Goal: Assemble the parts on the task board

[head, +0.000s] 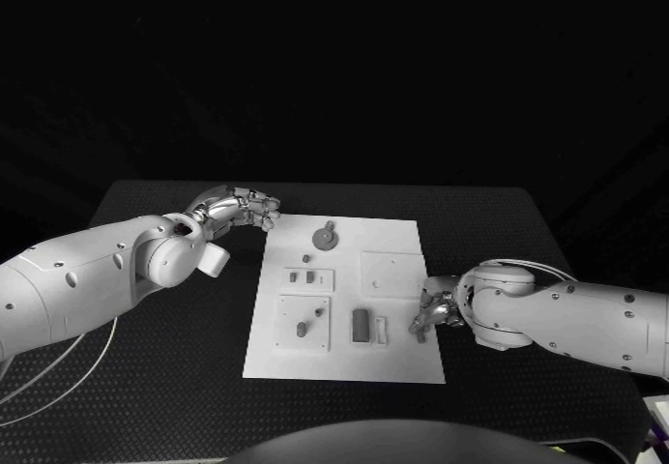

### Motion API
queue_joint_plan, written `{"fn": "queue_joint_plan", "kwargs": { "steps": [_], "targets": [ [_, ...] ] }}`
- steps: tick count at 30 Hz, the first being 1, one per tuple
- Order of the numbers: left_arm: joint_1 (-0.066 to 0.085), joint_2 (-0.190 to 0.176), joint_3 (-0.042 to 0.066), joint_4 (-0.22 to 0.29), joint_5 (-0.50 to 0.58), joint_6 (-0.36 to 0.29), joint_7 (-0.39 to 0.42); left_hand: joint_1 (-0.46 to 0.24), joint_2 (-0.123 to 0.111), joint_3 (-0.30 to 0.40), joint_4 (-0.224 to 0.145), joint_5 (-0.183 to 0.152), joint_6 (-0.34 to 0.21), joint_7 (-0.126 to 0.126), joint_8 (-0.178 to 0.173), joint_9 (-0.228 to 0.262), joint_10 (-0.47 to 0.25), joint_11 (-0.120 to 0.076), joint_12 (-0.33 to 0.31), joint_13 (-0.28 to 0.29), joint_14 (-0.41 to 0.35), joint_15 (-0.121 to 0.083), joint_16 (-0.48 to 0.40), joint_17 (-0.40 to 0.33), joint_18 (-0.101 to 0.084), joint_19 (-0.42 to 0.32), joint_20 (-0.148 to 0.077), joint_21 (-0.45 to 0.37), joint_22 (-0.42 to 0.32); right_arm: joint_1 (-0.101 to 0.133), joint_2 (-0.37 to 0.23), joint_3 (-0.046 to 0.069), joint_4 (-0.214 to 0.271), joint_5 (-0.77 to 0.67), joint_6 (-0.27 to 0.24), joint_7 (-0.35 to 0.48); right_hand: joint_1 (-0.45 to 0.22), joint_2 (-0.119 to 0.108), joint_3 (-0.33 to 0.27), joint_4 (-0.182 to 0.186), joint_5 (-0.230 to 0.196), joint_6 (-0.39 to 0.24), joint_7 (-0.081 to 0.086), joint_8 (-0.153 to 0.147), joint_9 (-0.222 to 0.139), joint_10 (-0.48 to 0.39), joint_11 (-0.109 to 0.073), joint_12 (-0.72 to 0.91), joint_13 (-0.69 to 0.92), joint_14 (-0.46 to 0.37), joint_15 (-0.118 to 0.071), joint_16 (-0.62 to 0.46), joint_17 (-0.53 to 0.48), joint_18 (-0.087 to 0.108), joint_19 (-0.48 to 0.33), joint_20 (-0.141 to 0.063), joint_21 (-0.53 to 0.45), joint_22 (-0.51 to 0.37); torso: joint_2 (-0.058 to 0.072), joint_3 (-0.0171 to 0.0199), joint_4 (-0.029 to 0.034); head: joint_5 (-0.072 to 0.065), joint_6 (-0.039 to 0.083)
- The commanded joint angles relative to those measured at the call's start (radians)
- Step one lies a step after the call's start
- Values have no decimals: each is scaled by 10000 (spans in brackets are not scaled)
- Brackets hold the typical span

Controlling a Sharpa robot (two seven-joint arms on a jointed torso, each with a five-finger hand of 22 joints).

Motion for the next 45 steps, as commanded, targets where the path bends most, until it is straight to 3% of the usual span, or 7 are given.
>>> {"fn": "queue_joint_plan", "kwargs": {
  "steps": [1,5,8,11,20,27,45],
  "targets": [
    [7,10,7,27,43,140,60,-99,5,16,23,-2,-66,-15,58,-14,0,27,-36,-5,92,9,-59,15,120,56,31,-39,14,-193,68,-128,-47,-262,390,-31,176,1,145,-97,-56,-74,30,-329,-1491,7,-29,27,11,-9,-47,-40,12,218,-21,-48,44,-13,-5,-7,-8,-10,-20],
    [7,13,7,34,43,144,59,-97,7,19,22,-2,-66,-15,59,-14,0,26,-36,-5,93,8,-62,20,121,56,30,-40,16,-194,82,-129,-1,-240,409,-29,637,244,460,-630,57,-51,55,-366,-1534,9,-2,18,21,3,-15,-65,13,218,-45,-15,67,-2,-6,-10,2,-8,-13],
    [7,9,7,37,43,141,59,-94,7,21,19,-2,-66,-16,60,-15,0,26,-36,-5,93,8,-65,24,122,57,29,-42,18,-195,95,-129,50,-240,378,-28,880,408,540,-1083,490,-22,72,-395,-1575,19,12,11,28,18,4,-85,16,218,-52,34,90,3,-5,-6,-2,2,-15],
    [7,7,7,41,43,143,59,-92,7,22,17,-2,-67,-16,60,-15,-1,26,-37,-5,94,8,-67,26,122,57,29,-42,19,-197,97,-129,75,-240,362,-34,1032,410,560,-1145,584,-10,68,-404,-1589,23,13,10,31,23,6,-89,20,218,-59,43,95,2,-7,-8,-3,1,-19],
    [7,5,7,49,43,143,65,-82,13,31,9,-1,-64,-17,65,-16,13,20,-30,-1,98,7,-78,41,124,58,28,-47,27,-198,82,-130,84,-115,109,-47,1210,583,474,-1115,1043,39,70,-419,-1627,37,18,0,39,27,14,-108,34,218,-81,103,115,1,-6,-13,-4,5,17],
    [7,-2,7,55,43,135,68,-82,13,32,7,-1,-66,-17,66,-17,15,20,-30,-1,100,7,-82,47,123,60,28,-49,31,-197,25,-129,206,147,-253,62,502,596,414,-845,395,128,46,-438,-1687,91,-6,-23,21,58,-8,-131,37,218,-34,139,104,-48,-7,-7,-10,29,43],
    [8,-7,7,54,42,121,69,-77,12,38,-1,0,-66,-17,70,-20,19,18,-30,1,105,6,-97,67,124,62,28,-55,41,142,-163,-75,666,1970,-1099,211,-35,457,484,-489,128,350,-38,-386,-1720,263,-91,-6,10,98,-88,-141,48,218,58,90,145,-83,-6,-8,-4,33,35]
  ]
}}
